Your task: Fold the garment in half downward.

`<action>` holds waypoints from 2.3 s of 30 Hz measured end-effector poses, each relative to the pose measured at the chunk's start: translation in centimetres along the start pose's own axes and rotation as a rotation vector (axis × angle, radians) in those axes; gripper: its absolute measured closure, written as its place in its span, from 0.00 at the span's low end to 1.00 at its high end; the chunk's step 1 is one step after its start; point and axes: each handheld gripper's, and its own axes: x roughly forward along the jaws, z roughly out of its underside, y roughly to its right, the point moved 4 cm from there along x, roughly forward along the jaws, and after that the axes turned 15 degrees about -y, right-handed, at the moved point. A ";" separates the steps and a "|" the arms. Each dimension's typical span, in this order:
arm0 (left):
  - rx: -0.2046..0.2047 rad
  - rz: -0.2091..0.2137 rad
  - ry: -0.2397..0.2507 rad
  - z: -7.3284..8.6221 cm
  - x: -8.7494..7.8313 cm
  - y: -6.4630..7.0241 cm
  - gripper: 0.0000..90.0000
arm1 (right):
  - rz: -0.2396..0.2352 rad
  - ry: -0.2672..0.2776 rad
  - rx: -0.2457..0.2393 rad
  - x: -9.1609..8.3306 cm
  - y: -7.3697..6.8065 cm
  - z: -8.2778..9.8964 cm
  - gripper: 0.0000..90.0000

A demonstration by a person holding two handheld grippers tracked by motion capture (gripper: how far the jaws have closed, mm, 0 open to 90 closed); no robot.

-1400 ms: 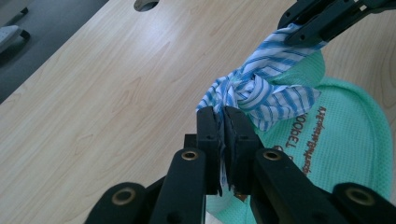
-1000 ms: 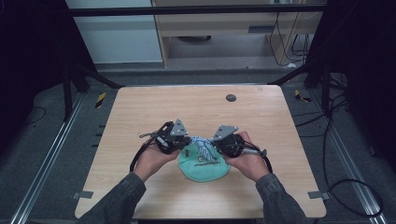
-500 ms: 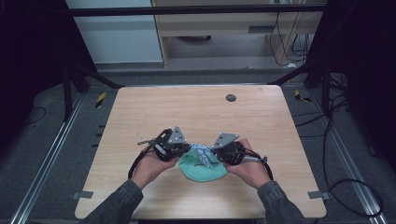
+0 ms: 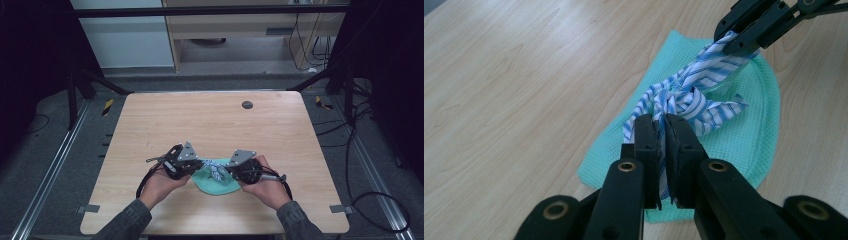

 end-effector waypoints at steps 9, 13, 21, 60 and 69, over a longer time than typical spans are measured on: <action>-0.002 0.007 0.003 1.3 0.2 0.5 0.94 | -0.006 -0.003 -0.004 0.2 -0.8 0.2 0.92; -0.010 0.016 0.004 1.8 0.3 0.7 0.94 | -0.008 -0.005 -0.006 0.1 -1.0 0.3 0.92; -0.003 0.032 -0.018 2.7 0.9 1.2 0.96 | -0.013 -0.011 -0.024 0.1 -1.6 0.4 0.92; -0.036 0.062 -0.023 5.8 2.0 2.2 1.00 | -0.083 -0.055 -0.046 0.4 -4.3 2.1 0.95; -0.038 0.043 -0.036 6.0 2.5 1.8 1.00 | -0.096 -0.072 -0.053 1.0 -4.8 2.4 0.95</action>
